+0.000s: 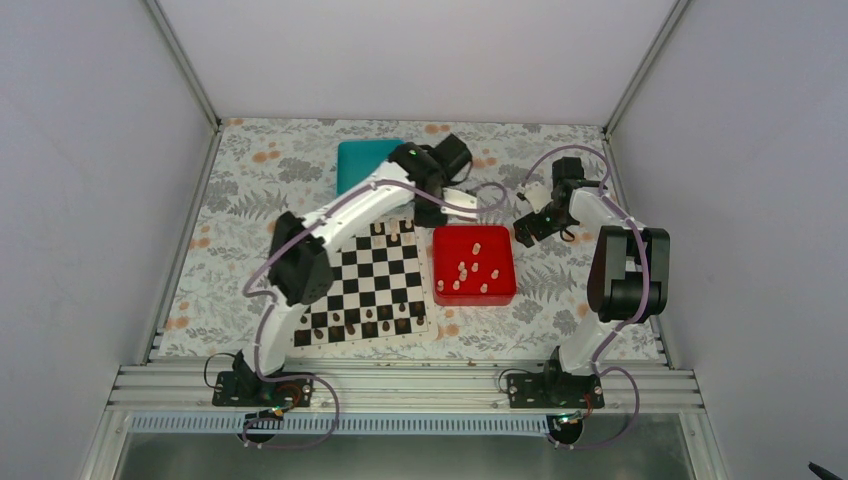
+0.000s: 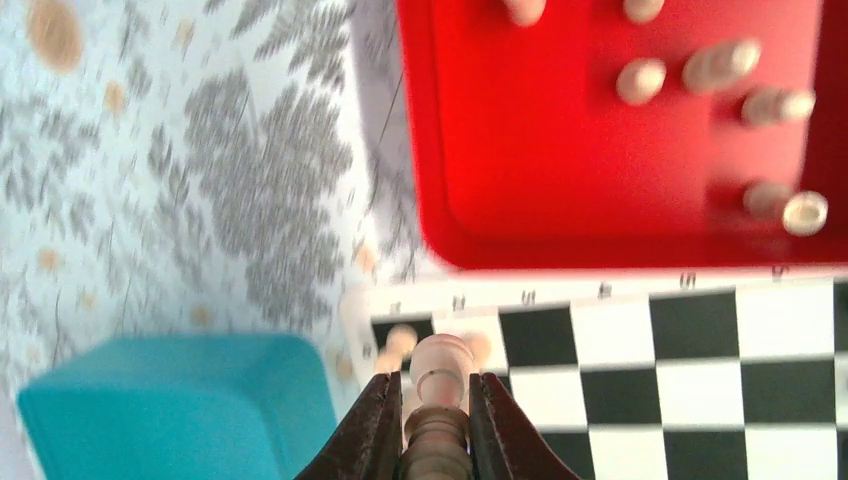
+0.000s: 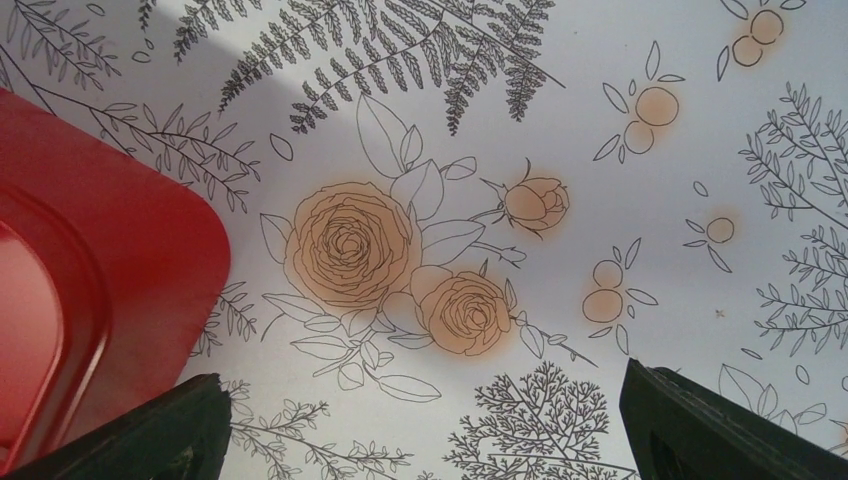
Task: Set up the chess pieces on the board
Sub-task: Place the chess piece on the chessboard.
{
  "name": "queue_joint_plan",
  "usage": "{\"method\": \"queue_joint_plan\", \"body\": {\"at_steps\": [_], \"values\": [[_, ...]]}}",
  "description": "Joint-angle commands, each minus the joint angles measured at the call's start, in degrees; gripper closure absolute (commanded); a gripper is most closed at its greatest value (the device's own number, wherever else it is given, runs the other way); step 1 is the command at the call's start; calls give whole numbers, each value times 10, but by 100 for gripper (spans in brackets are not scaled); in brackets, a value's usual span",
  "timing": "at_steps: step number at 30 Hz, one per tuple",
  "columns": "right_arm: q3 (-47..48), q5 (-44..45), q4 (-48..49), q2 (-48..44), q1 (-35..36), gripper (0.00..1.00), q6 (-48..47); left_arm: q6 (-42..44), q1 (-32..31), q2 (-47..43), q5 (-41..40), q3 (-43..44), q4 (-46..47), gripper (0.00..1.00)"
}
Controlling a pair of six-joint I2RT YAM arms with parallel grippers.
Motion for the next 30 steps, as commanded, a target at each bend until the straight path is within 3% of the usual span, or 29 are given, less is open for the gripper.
{"method": "queue_joint_plan", "body": {"at_steps": [1,8,12,19,30], "values": [[13,-6,-4,6,4,0,-3,-8,55,-85,-19,-94,34,94],[16,0,-7,11,5,0,-1,1,135,-196,-19,-272,105,93],[17,3,-7,14,6,0,1,6,184,-212,5,-322,129,93],[19,6,-9,17,8,0,4,12,223,-204,32,-360,165,93],[16,10,-9,25,8,0,3,13,230,-146,60,-352,173,93]]}}
